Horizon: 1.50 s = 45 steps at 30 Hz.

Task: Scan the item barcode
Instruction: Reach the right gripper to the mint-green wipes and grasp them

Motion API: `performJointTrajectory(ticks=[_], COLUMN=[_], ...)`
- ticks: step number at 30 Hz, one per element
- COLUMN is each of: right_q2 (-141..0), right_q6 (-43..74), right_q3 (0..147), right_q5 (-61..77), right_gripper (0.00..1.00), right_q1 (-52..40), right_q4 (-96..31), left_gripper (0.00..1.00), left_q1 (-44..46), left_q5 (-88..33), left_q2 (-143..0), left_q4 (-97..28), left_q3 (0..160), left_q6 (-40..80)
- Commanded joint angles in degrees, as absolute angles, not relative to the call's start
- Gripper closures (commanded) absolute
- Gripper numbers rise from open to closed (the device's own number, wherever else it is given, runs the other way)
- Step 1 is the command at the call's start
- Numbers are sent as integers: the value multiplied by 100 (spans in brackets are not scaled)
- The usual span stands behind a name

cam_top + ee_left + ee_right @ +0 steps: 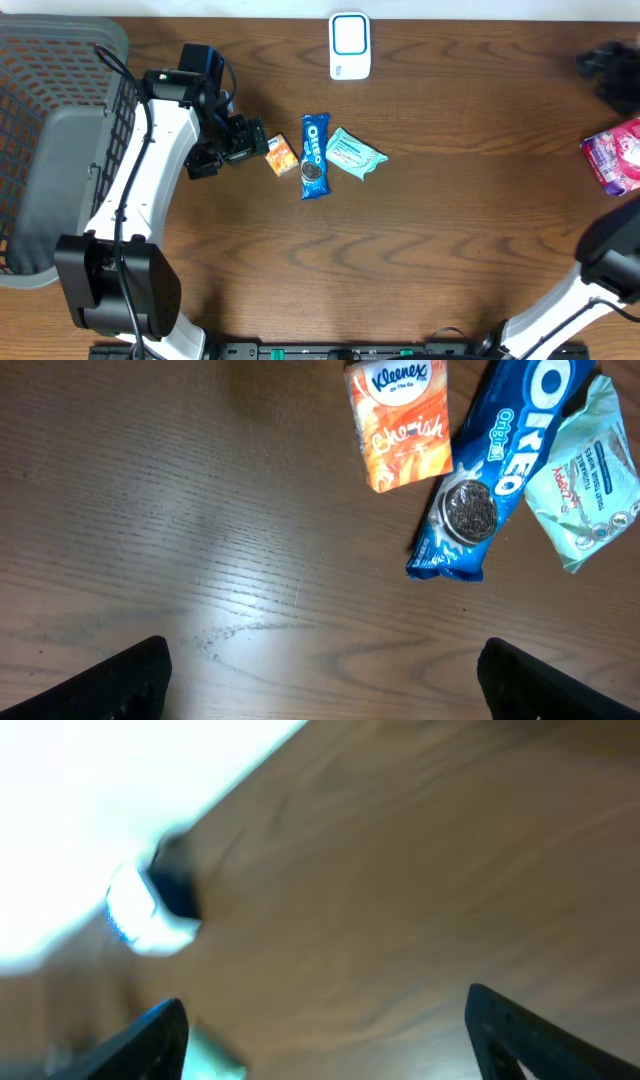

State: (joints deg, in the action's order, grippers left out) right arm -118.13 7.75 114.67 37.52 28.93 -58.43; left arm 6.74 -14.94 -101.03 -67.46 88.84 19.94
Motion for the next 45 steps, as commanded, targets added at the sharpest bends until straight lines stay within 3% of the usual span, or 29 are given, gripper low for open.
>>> performJointTrajectory(ticks=[1,13,16,18,27,31,42,45], right_q2=[-11876,-12468,-12759,-12971,-13852,-14051,-14081,-14081], right_q6=[-259,-32,-49,-47,-283,-1050,-1404,-1398], right_q3=[11441,11432,11432,11432,11432,11432,11428,11421], right_q5=[4278,2084,2091,2161,3183,3793,3763,3763], right_gripper=[1,3,18,28,37,37,47,60], right_q1=[1935,-683,-993,-1129,-1435,-1498,-1588,-1603], right_q4=[-6156,-6147,-6086,-6018,-6016,-6407,-7255,-7328], left_gripper=[2,2,2,2,2,2,2,2], left_q1=[633,633,633,633,633,633,633,633], left_q5=[-1500,-1500,-1500,-1500,-1500,-1500,-1500,-1500], left_q2=[-10036,-10036,-10036,-10036,-10036,-10036,-10036,-10036], left_q4=[-6766,-6766,-6766,-6766,-6766,-6766,-6766,-6766], left_q3=[8910,8910,8910,8910,8910,8910,8910,8910], left_q6=[2069,2071,2069,2069,2069,2069,2069,2069])
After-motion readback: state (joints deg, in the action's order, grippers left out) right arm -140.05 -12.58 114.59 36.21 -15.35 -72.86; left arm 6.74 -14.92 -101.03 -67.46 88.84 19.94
